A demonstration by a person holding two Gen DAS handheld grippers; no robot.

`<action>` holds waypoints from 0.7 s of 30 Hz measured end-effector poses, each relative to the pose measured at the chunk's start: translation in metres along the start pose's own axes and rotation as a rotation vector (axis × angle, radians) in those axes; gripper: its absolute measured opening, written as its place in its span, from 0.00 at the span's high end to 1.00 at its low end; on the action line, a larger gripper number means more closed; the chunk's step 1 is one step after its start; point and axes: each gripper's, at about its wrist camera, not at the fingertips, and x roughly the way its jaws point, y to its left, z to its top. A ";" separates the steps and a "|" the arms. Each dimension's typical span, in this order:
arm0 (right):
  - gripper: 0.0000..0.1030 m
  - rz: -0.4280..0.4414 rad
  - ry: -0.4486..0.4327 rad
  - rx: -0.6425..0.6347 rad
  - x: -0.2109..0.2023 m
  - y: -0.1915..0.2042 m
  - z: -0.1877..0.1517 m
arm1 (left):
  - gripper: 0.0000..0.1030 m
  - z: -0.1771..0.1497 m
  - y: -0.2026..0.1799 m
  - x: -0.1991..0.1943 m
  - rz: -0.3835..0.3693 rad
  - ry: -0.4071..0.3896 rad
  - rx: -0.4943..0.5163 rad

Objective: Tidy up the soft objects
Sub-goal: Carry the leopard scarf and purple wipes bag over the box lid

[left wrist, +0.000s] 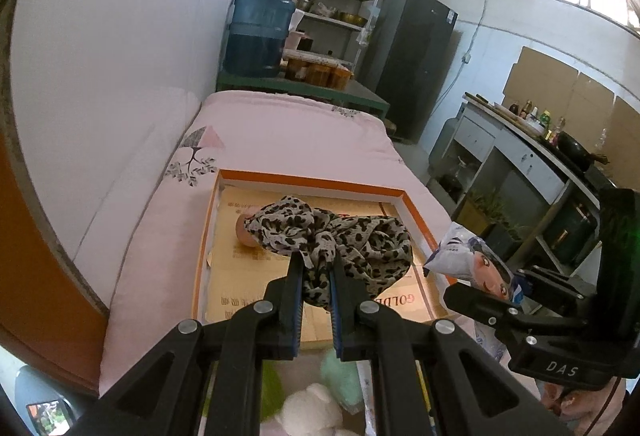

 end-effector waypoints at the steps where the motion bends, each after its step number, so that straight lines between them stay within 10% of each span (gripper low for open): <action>1: 0.50 -0.001 0.002 0.001 0.002 -0.001 0.001 | 0.89 0.001 0.001 0.002 0.002 0.003 0.000; 21: 0.50 -0.045 0.099 0.020 0.070 -0.025 0.010 | 0.89 -0.003 0.017 0.069 0.031 0.130 -0.010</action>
